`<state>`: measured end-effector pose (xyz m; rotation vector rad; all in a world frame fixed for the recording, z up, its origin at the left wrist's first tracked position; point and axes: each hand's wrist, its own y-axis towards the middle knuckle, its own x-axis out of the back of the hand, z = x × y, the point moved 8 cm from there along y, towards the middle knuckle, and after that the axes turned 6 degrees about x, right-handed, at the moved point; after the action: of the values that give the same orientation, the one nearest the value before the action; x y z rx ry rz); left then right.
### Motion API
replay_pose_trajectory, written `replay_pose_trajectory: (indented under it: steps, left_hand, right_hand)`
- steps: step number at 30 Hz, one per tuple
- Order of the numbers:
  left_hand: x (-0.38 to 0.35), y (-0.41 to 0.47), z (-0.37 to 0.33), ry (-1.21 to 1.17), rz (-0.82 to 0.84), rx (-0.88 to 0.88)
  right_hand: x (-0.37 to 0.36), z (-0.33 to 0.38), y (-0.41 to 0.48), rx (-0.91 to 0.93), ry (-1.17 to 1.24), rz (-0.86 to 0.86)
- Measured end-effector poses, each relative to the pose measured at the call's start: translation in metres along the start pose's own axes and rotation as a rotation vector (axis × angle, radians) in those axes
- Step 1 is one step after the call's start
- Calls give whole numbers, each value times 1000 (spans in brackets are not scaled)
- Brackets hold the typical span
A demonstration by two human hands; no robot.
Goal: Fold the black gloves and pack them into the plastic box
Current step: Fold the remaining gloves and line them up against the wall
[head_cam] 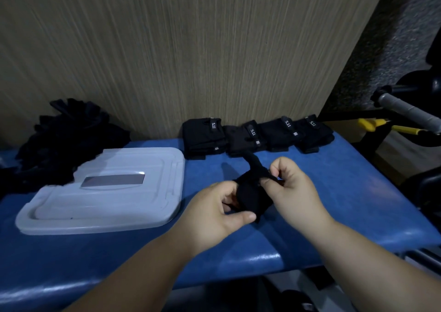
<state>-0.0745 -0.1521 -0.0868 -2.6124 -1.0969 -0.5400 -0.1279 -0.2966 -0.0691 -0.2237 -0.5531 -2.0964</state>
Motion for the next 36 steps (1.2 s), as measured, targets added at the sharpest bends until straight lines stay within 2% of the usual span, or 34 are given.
replay_pose_trajectory:
  steps: [4,7,10,14,17,19,21,23,25,28,30,32,36]
  left_hand:
    - [11,2,3,53,-127,5]
    - [28,4,5,10,-248,-2]
    - [36,4,2,33,-302,-23]
    - [39,-1,-3,88,-365,-47]
    - [40,-2,-2,100,-391,-52]
    - [37,-2,-3,121,-368,-69]
    - [34,-3,-2,154,-332,-75]
    - [33,-3,-2,197,-314,-81]
    - [32,-2,-4,253,-311,-105]
    - [26,-3,-9,272,-261,-163]
    - [18,-1,-6,199,-164,-148]
    - [14,2,2,33,-81,-62]
    - [11,5,26,-397,-24,288]
  right_hand:
    - [-9,0,-3,-20,89,87]
    - [-23,3,-7,-53,311,280]
    - [-32,5,-13,-53,330,395]
    - [-27,8,-8,11,210,234]
    - [-18,9,-5,9,226,105]
    - [-15,12,-5,36,147,93]
    - [-19,8,-6,6,103,169]
    - [-27,4,-10,-94,231,286]
    - [-32,0,-13,-189,398,333]
    - [-29,-9,-11,-297,497,193]
    - [-23,-16,-8,-347,454,96]
    - [-20,-19,-7,-377,477,68]
    - [-20,-15,-6,-376,612,115]
